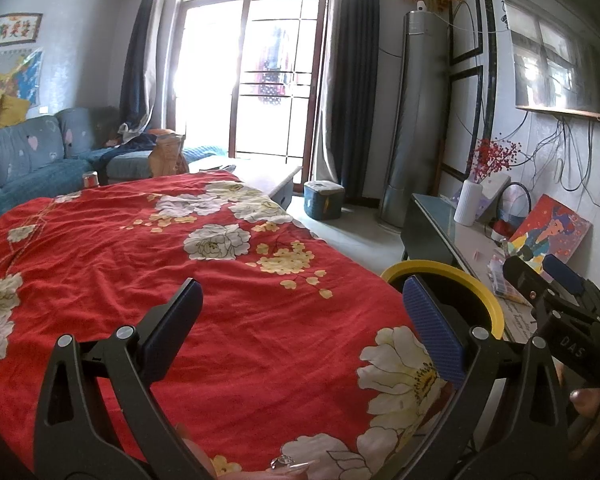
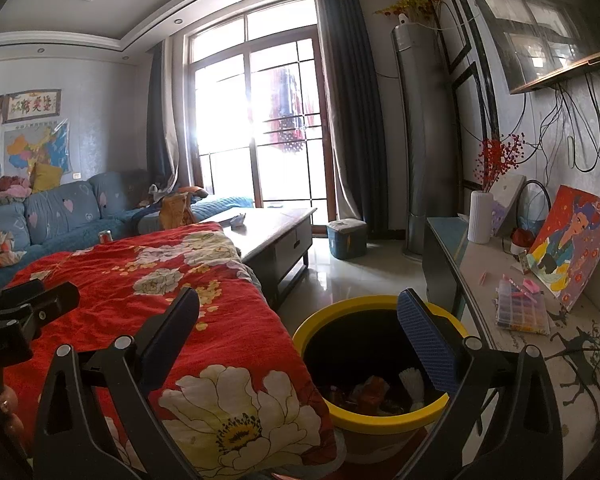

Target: Collect trash

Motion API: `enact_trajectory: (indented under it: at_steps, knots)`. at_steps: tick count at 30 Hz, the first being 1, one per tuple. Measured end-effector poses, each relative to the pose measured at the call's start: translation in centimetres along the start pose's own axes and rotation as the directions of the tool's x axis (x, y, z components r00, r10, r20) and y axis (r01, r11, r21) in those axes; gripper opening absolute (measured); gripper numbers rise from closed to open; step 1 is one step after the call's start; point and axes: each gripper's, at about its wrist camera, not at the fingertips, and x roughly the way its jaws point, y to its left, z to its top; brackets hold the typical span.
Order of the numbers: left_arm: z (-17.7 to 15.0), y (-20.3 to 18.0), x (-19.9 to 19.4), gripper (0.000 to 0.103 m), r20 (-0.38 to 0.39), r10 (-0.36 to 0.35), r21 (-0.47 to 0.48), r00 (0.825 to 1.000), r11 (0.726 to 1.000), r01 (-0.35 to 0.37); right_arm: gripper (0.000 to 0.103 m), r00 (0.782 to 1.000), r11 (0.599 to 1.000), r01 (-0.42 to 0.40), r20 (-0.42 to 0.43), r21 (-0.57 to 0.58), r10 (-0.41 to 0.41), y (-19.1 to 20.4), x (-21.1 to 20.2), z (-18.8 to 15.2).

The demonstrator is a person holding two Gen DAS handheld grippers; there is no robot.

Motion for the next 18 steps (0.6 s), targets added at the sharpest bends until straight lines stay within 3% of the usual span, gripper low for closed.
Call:
enact_trajectory:
  at_steps: [14,18]
  knots:
    - [-0.4,-0.1,0.3,0.092,-0.023,-0.014,-0.01,1.0,1.0,0.014,0.096,1.0,1.0,-0.01,0.01,-0.011,0.01,0.4,-0.1,-0.1]
    - [-0.2,0.5,0.1,0.092,-0.012,0.0,-0.018,1.0,1.0,0.0,0.096,0.997,0.997,-0.071,0.009,-0.023,0.071,1.8,0.2,0.8]
